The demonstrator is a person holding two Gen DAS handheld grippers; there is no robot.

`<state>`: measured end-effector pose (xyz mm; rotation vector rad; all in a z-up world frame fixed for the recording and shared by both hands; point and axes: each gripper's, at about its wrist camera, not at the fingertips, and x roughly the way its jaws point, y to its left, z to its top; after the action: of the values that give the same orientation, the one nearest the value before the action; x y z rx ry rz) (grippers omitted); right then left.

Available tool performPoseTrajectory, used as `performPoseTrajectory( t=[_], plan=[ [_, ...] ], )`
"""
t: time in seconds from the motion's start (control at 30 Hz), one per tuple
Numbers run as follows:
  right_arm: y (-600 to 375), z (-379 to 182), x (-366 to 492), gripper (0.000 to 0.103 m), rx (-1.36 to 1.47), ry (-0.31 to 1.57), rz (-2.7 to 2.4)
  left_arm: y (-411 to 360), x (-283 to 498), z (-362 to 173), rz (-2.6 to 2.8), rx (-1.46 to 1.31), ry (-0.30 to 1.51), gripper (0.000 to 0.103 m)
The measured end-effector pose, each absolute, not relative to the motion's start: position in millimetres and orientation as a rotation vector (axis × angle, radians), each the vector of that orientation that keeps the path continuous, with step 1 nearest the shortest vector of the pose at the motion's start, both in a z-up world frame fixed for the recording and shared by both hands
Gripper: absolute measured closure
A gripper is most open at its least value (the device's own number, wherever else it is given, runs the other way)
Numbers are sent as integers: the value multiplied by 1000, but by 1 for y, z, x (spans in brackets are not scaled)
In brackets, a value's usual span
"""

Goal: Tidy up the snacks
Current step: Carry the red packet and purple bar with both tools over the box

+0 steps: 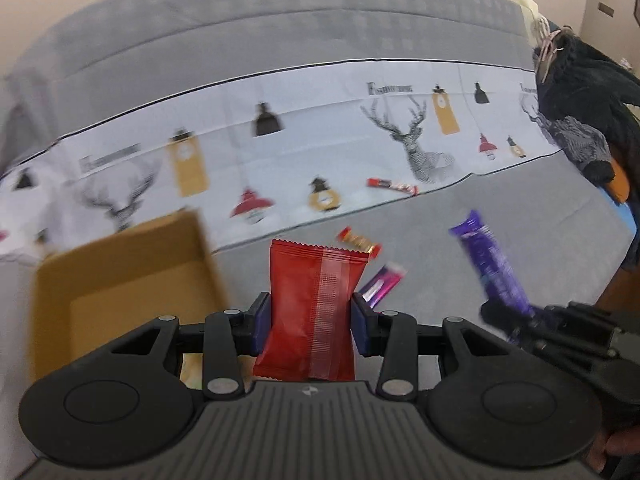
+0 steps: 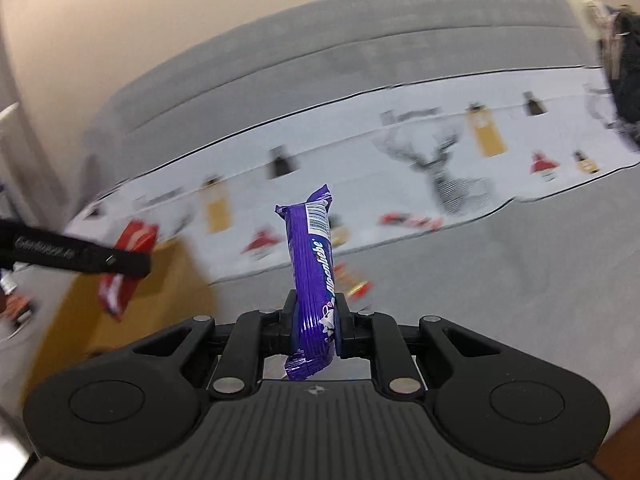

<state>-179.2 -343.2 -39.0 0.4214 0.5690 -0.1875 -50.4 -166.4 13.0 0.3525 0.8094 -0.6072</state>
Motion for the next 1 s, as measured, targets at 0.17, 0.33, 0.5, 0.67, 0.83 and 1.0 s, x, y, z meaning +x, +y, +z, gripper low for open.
performPoseTrajectory(
  t=[0.17, 0.33, 0.5, 0.67, 0.83, 1.0],
  plan=[
    [-262, -24, -201, 87, 374, 617, -37, -86, -100, 23, -508, 314, 837, 57],
    [-197, -14, -216, 87, 300, 652, 83, -23, -141, 16, -427, 300, 837, 57],
    [-160, 2, -231, 87, 207, 638, 110, 20, -167, 9, -382, 260, 822, 57],
    [-144, 8, -243, 87, 164, 630, 98, 41, -181, 11, -385, 204, 806, 57],
    [-136, 12, -250, 87, 131, 625, 81, 48, -190, 15, -403, 176, 786, 57],
    [-129, 15, -252, 87, 114, 623, 76, 55, -193, 18, -405, 157, 775, 57]
  ],
)
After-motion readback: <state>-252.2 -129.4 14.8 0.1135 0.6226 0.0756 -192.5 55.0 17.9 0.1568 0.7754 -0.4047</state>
